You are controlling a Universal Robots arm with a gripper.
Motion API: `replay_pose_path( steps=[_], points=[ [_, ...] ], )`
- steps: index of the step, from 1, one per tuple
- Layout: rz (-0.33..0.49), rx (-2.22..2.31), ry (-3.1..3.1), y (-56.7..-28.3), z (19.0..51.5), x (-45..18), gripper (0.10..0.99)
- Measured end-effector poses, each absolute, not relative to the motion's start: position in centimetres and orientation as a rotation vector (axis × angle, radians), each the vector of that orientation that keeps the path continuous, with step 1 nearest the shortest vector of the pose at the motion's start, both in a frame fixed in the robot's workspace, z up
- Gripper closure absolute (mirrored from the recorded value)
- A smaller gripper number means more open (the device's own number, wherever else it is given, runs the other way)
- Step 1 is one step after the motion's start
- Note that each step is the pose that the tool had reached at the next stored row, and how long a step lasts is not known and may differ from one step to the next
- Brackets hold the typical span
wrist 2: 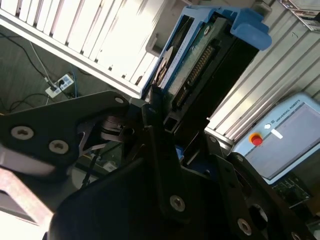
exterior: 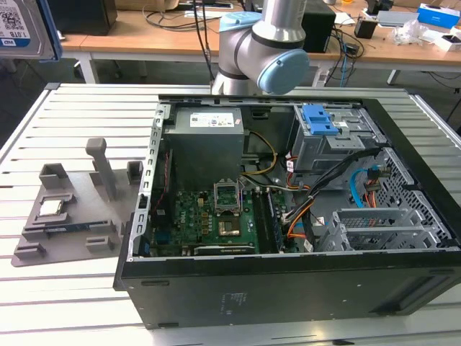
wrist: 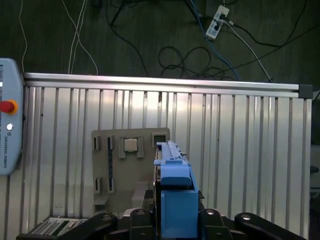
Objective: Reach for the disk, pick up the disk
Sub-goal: 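Pick up the disk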
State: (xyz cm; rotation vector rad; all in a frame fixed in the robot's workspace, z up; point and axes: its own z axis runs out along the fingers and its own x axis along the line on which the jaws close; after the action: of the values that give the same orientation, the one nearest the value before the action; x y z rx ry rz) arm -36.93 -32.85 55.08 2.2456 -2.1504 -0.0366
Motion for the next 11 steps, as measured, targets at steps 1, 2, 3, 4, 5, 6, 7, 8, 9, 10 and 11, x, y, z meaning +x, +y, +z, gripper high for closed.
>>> replay_pose_path(
  steps=[1, 2, 3, 4, 5, 6, 7, 8, 9, 10, 11],
  points=[
    [-0.037, 2.246, -2.151, -32.8, 55.1, -36.9, 0.722],
    [-0.037, 2.246, -2.15, -32.8, 55.1, -36.9, 0.722],
    [-0.037, 2.246, -2.15, -32.8, 55.1, -36.9, 0.722],
    [-0.037, 2.246, -2.15, -32.8, 55.1, -36.9, 0.722],
    [-0.037, 2.246, -2.15, -32.8, 55.1, -36.8, 0.722],
    [-0.037, 2.246, -2.15, -32.8, 55.1, -36.6, 0.722],
    [-0.037, 2.246, -2.15, -32.8, 55.1, -36.2, 0.722],
    [-0.037, 2.245, -2.151, -32.8, 55.1, -35.9, 0.722],
    [-0.037, 2.245, -2.15, -32.8, 55.1, -35.6, 0.722],
    [-0.037, 2.245, -2.15, -32.8, 55.1, -34.8, 0.722],
    [-0.036, 2.246, -2.15, -32.8, 55.1, -34.0, 0.722]
  ],
)
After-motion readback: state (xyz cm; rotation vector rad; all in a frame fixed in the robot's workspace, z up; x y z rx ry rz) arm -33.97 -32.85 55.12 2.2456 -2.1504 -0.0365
